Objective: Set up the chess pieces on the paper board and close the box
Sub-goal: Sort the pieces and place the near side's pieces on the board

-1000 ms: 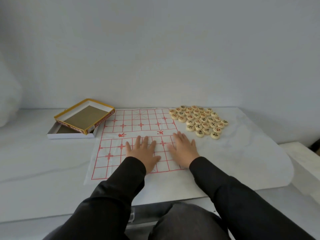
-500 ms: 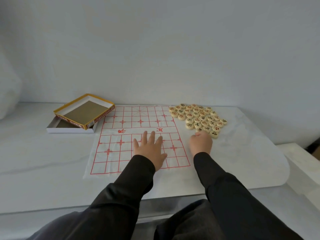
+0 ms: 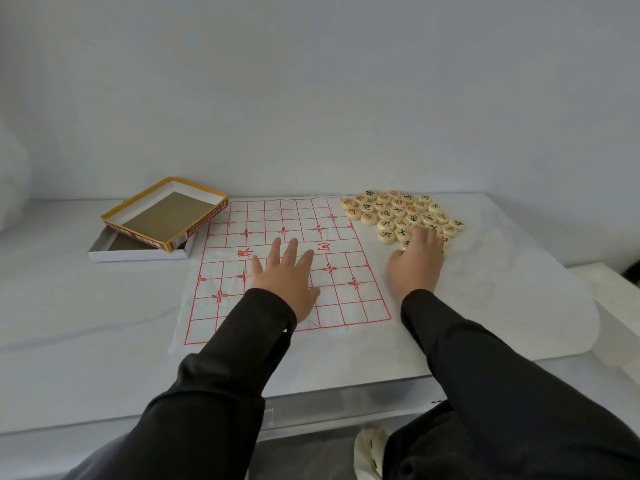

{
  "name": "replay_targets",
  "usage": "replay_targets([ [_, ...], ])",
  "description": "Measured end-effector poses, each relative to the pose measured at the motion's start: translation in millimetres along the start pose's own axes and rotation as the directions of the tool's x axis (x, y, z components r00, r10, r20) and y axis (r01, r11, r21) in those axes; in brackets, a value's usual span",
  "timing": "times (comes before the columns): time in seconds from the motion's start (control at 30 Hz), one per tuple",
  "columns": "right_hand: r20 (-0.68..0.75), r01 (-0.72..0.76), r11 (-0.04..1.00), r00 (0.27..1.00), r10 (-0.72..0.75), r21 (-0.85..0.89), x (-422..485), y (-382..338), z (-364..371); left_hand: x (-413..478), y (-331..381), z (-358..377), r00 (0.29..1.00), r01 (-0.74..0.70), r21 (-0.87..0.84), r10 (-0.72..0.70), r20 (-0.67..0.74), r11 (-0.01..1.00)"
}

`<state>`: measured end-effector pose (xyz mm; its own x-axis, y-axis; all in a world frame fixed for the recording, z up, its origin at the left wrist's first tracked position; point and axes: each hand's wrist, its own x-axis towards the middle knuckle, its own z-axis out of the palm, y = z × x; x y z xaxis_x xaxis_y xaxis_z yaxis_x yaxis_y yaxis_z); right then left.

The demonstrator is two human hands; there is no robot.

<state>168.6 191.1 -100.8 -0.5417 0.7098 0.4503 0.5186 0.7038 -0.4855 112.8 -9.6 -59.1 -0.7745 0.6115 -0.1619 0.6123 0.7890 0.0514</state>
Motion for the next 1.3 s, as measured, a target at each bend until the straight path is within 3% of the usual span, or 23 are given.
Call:
replay_targets([
  [0.17, 0.213, 0.274, 0.950, 0.947, -0.239, -0.150, 8.8, 0.3, 10.2, -9.9, -8.6, -6.0, 0.999, 0.052, -0.013, -0.052, 0.011, 0.999],
  [0.27, 0.278, 0.322, 0.929, 0.923, -0.265, -0.185, 12.6, 3.4, 15.3, -11.3, -6.3, -7.2, 0.999, 0.040, -0.015, -0.040, 0.014, 0.999],
  [0.37, 0.257, 0.347, 0.926, 0.918, -0.303, -0.147, 15.4, 2.5, 16.2, -7.3, -2.3, -5.9, 0.999, 0.019, -0.028, -0.018, 0.033, 0.999],
  [0.63, 0.245, 0.329, 0.937, 0.924, -0.294, -0.119, 19.5, 3.5, 14.3, 0.5, 8.3, -4.1, 0.997, -0.051, -0.004, 0.052, 0.064, 0.999],
  [0.73, 0.207, 0.324, 0.945, 0.928, -0.310, -0.038, 18.1, 2.6, 11.5, 0.8, 4.4, -3.3, 0.998, -0.036, -0.012, 0.037, 0.059, 0.999],
  [0.87, 0.166, 0.210, 0.968, 0.959, -0.231, 0.136, 22.5, -0.2, 4.5, -0.8, -2.5, -3.6, 0.998, -0.019, -0.023, 0.020, 0.058, 1.000],
  [0.93, 0.258, 0.133, 0.961, 0.946, -0.196, 0.244, 24.9, -7.2, -2.0, -0.8, -7.4, -4.5, 0.998, -0.015, -0.018, 0.016, 0.057, 1.000],
  [1.03, 0.457, 0.057, 0.935, 0.861, -0.223, 0.350, 23.6, -19.1, -10.8, 0.0, -7.8, -0.9, 0.997, -0.057, -0.012, 0.057, 0.046, 0.998],
  [1.17, 0.544, 0.162, 0.944, 0.784, -0.299, 0.286, 17.6, -23.8, -13.4, -4.6, 3.7, 10.2, 0.989, -0.141, 0.000, 0.140, 0.051, 0.990],
  [1.3, 0.560, 0.224, 0.944, 0.763, -0.323, 0.241, 19.3, -23.5, -15.7, -8.6, 1.4, 15.6, 0.985, -0.163, 0.033, 0.161, 0.059, 0.986],
])
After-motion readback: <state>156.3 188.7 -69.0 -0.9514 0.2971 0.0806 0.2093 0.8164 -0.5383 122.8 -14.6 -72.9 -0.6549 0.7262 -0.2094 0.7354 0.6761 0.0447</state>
